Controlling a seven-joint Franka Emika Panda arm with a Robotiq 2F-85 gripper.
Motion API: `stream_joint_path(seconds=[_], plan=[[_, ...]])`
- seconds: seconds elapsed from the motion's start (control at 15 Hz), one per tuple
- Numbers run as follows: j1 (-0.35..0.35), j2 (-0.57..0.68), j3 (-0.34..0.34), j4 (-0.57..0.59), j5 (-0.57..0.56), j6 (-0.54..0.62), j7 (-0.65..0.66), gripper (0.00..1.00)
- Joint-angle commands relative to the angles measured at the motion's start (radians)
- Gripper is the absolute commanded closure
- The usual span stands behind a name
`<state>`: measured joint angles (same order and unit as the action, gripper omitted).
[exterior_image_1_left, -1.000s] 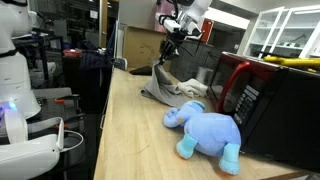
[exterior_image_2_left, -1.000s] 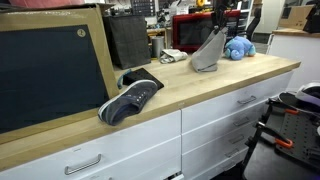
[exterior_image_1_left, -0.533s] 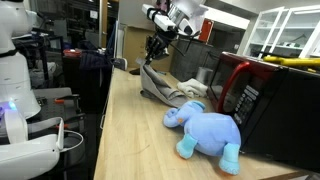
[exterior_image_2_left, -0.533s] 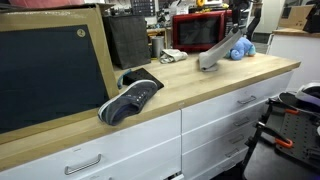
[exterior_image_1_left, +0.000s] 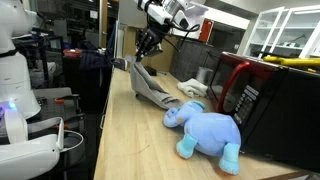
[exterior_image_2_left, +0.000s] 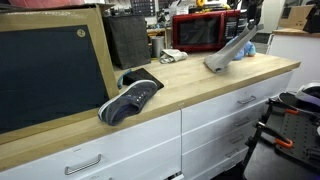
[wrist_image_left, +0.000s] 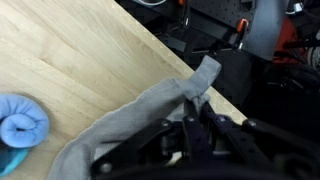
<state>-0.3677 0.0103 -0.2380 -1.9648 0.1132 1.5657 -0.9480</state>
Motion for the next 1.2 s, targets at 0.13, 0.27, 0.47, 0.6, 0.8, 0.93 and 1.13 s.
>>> stream_joint_path(seconds=[0.13, 0.27, 0.47, 0.6, 0.8, 0.93, 1.13], plan=[[0.024, -0.056, -0.037, -0.041, -0.079, -0.033, -0.123, 0.98], [0.025, -0.056, -0.045, -0.044, -0.113, -0.039, -0.154, 0.65], [0.028, -0.045, -0.05, -0.038, -0.161, -0.062, -0.171, 0.45], [0.04, -0.032, -0.041, -0.03, -0.156, -0.072, -0.121, 0.29], [0.057, 0.013, -0.033, -0.024, -0.057, -0.01, 0.042, 0.05], [0.072, 0.059, -0.026, -0.029, -0.005, 0.069, 0.154, 0.0], [0.098, 0.158, -0.001, -0.029, 0.054, 0.237, 0.309, 0.0]])
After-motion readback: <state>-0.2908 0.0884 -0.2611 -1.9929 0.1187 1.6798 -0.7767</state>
